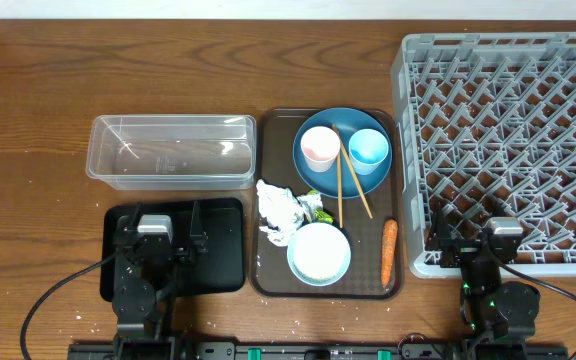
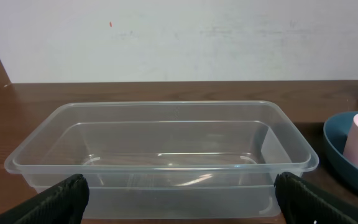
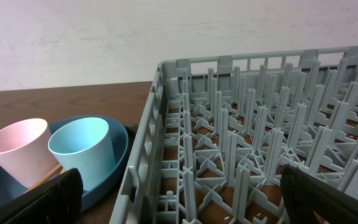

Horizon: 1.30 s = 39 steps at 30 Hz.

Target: Sort waste into correct bins and load items into the dishwasher rack

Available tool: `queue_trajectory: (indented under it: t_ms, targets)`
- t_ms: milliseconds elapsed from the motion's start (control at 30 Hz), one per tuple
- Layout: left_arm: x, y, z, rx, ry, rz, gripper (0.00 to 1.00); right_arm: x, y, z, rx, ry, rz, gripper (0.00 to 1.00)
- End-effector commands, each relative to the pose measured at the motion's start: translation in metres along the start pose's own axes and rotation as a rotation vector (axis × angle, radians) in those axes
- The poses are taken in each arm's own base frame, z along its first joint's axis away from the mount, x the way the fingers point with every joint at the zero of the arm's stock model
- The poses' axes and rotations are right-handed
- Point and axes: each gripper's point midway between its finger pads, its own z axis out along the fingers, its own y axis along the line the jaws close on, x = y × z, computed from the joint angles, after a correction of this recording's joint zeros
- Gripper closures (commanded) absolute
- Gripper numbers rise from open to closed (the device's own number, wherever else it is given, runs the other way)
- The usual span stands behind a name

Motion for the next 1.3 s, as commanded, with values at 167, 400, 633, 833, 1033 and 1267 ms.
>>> queue_trajectory:
  t_ms: [167,400,633,833,1033,1267]
  targets:
    - [0.014,0.000,0.000,0.000,0.050,0.017,0.02,0.002,0.001,0.000,-0.001,0.008,-0.007,0.01]
    - [0.008,0.000,0.000,0.001,0.024,0.017,0.02,0.002,0.001,0.000,-0.001,0.008,-0.007,0.01]
    - [0.005,-0.008,0.000,0.045,0.011,0.016,0.02,0.002,0.001,0.000,-0.001,0.008,-0.007,0.01]
    - [-0.047,-0.055,-0.024,0.327,-0.014,-0.176,0.02,0.002,0.001,0.000,-0.001,0.008,-0.007,0.01]
    - [-0.103,-0.067,-0.046,0.374,0.174,-0.239,0.02,0.002,0.001,0.000,-0.001,0.008,-0.007,0.01]
    - [-0.135,-0.079,-0.055,0.370,0.680,-0.331,0.02,0.002,0.001,0.000,-0.001,0.008,-0.007,0.01]
